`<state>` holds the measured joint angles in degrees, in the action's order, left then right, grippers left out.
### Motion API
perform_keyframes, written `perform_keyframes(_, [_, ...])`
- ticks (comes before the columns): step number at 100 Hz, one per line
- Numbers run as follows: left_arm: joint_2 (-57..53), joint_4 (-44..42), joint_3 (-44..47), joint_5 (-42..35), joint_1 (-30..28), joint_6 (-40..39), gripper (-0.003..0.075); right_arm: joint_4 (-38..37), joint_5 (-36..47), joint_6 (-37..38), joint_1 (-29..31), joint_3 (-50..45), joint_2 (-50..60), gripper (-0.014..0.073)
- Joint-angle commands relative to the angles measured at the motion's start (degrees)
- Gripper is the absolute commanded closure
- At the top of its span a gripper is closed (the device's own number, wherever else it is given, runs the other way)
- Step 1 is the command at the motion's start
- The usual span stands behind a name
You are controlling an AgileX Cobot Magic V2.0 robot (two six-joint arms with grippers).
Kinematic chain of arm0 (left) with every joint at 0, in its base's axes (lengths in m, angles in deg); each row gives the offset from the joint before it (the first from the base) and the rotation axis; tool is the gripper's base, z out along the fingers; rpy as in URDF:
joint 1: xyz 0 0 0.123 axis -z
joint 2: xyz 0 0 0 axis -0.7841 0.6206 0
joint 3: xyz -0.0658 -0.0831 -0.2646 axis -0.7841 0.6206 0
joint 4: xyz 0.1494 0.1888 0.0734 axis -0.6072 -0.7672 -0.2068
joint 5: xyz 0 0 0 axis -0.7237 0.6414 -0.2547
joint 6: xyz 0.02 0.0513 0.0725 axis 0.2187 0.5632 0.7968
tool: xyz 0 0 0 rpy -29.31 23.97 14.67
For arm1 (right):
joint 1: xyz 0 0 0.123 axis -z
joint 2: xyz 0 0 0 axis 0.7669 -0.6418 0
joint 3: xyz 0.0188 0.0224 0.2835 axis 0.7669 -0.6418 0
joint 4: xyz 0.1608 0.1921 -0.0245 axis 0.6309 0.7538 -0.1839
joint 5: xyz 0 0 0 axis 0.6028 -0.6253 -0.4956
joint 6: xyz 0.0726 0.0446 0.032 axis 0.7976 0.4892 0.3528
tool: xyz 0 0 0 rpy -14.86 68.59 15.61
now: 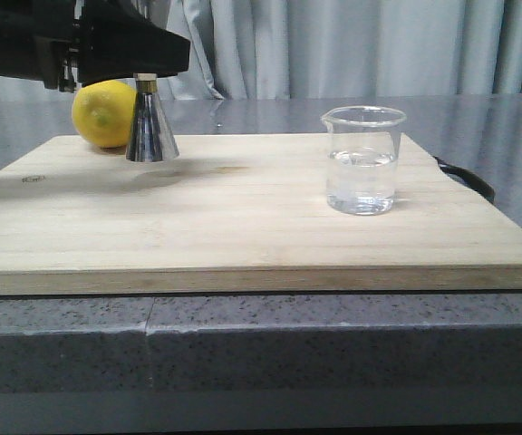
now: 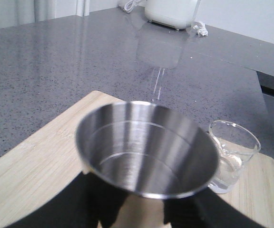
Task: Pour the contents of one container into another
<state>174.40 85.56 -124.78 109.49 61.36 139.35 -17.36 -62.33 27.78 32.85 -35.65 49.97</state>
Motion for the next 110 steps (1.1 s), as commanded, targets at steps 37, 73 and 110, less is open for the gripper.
perform_keyframes(37, [-2.83,4.85,-1.63,6.45,0.33,0.22,0.046,-7.4,26.14,6.69,-11.15,-11.28,0.3,-0.0009])
perform_keyframes(73, [-2.83,4.85,-1.63,6.45,0.33,0.22,0.046,-7.38,41.09,6.69,-12.41,-18.0,-4.18,-0.0009])
perform_keyframes(110, [-2.83,4.85,-1.63,6.45,0.33,0.22,0.046,-8.55,59.71,6.69,-14.85,-20.04,-21.06,-0.0009])
